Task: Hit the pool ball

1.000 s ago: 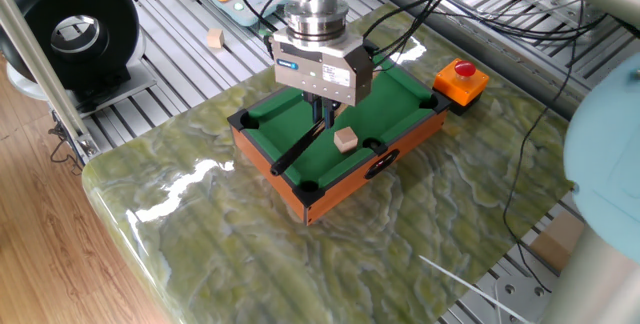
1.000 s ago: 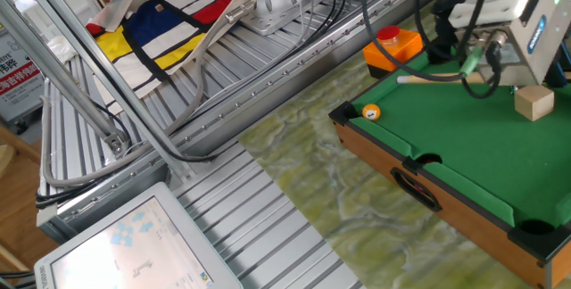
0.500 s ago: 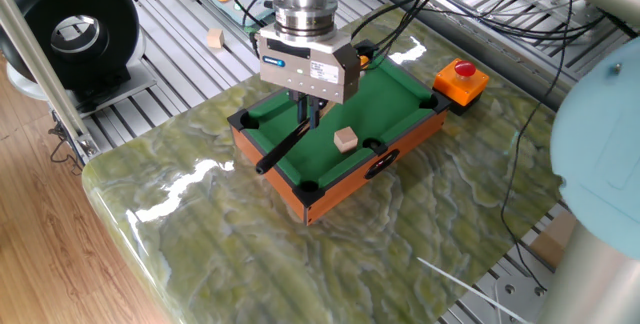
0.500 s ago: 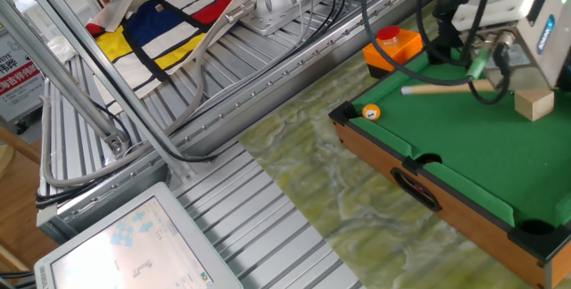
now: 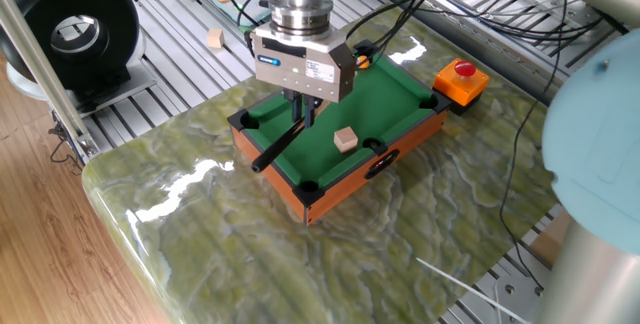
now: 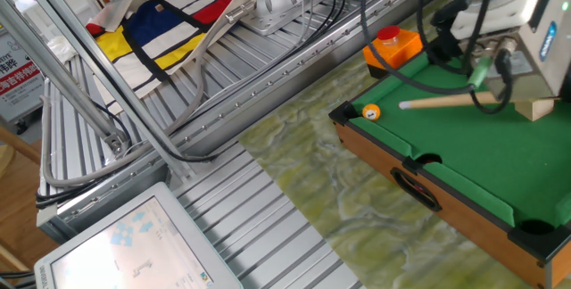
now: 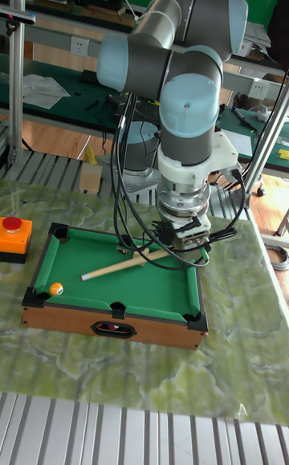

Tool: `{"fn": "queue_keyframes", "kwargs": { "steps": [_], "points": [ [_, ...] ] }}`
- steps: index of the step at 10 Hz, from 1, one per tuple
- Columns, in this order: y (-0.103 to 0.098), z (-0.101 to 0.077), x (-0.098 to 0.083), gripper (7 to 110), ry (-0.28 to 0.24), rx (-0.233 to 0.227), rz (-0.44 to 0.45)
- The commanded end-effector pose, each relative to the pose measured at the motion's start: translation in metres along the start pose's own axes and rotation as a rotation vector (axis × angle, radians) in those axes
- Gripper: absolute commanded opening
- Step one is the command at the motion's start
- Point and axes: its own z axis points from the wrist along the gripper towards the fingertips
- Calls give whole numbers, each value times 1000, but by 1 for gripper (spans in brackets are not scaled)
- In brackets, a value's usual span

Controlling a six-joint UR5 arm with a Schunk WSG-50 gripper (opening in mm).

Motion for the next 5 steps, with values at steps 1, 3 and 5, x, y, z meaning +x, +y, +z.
{"fn": "queue_keyframes", "kwargs": {
  "steps": [1,3,5],
  "points": [
    [-9,-8,17,7,7,2,-26],
    [-16,-7,21,7,10,14,-26],
    [-24,-1,26,7,13,22,-31]
  ]
}}
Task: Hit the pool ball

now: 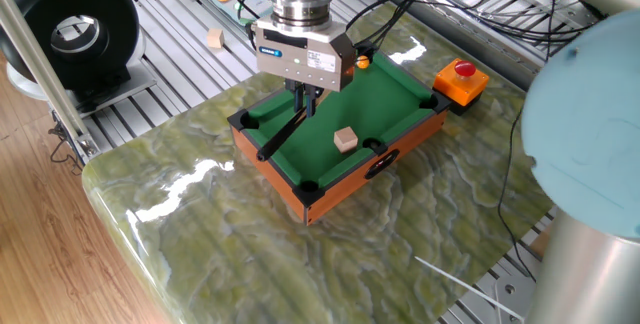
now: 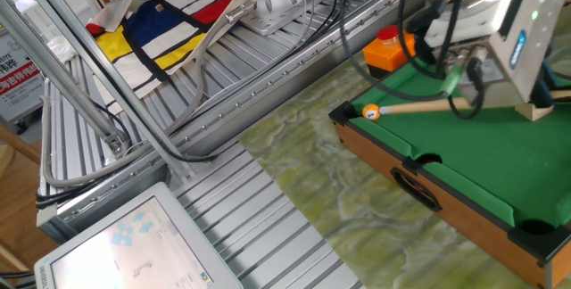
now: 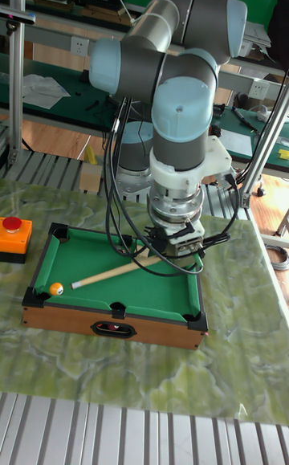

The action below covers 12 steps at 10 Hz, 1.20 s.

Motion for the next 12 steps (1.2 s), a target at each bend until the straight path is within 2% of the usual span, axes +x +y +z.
{"fn": "queue_keyframes", "kwargs": {
  "steps": [1,4,6,8,12],
  "points": [
    [-10,2,8,7,-1,14,-9],
    [-4,0,15,7,7,2,-21],
    [2,2,7,7,-20,0,-34],
    [5,4,0,7,-25,0,-23],
    [18,13,9,7,-18,-7,-23]
  ]
}}
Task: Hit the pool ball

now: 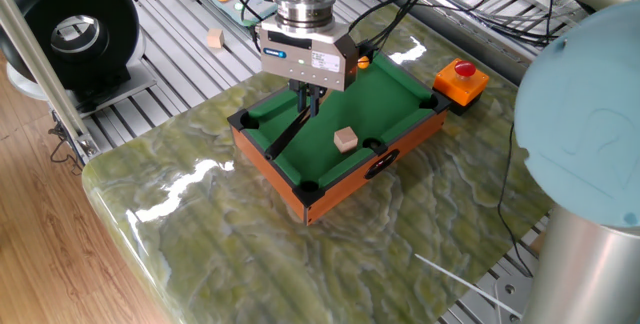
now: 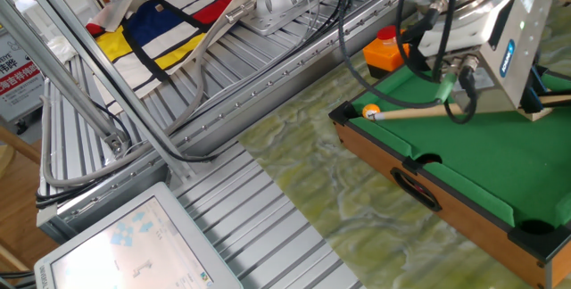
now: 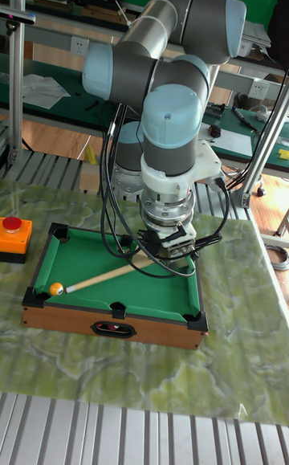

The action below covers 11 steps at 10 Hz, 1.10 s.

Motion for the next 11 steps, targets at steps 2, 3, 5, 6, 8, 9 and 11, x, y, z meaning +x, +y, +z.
{"fn": "queue_keyframes", "kwargs": {
  "steps": [2,3,5,6,8,9,11],
  "points": [
    [8,1,-6,7,-27,3,-8],
    [13,-3,-13,7,-31,-2,-1],
    [17,-2,-20,7,-41,-2,10],
    [18,-1,-19,7,-37,-3,15],
    [18,-1,-16,7,-29,-3,15],
    [18,-1,-16,7,-29,-3,15],
    [19,-1,-15,7,-25,-2,-6]
  ]
}}
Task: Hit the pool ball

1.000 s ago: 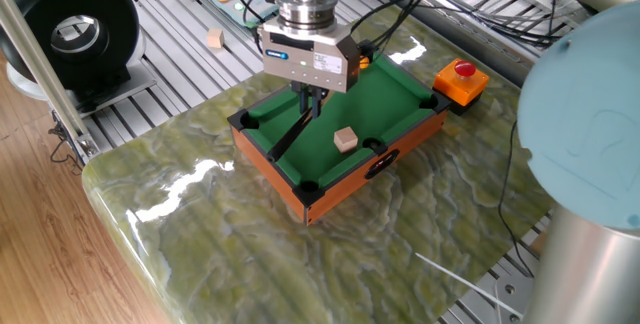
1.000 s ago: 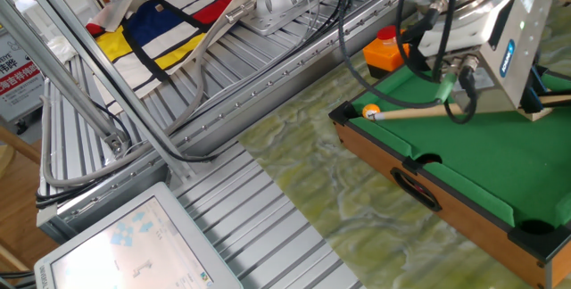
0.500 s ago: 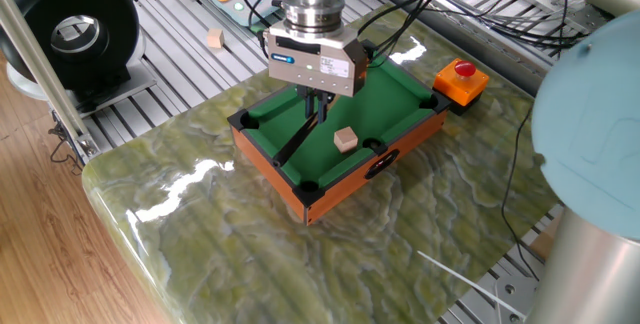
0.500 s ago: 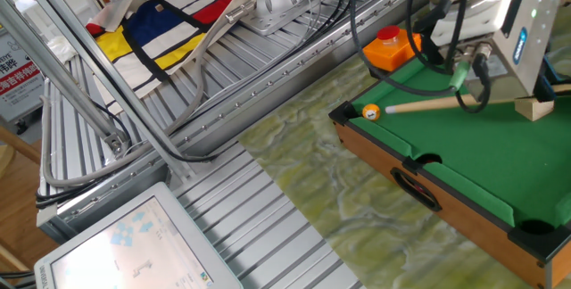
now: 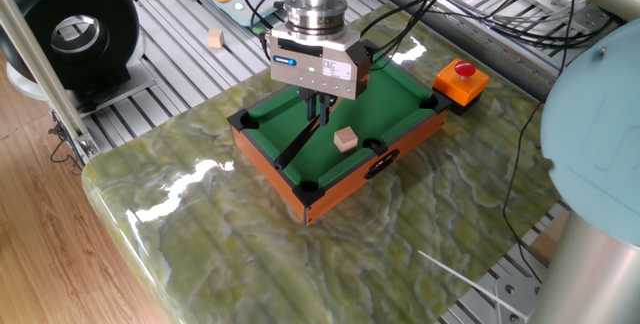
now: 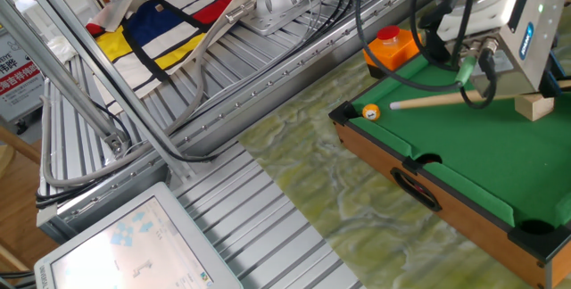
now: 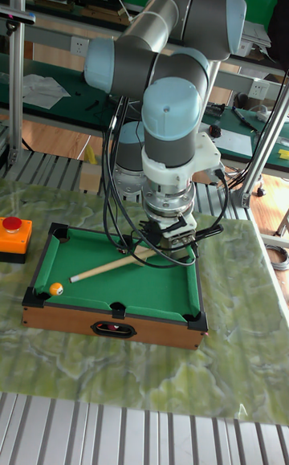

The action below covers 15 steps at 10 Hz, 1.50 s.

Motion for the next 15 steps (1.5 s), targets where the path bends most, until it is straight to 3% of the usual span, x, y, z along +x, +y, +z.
{"fn": "queue_keyframes", "kwargs": {
  "steps": [1,4,9,15],
  "points": [
    [-3,-2,6,7,28,17,-41],
    [-2,-2,14,7,56,12,-73],
    [-1,1,6,7,17,11,-84],
    [1,-1,10,7,19,5,-75]
  ]
}}
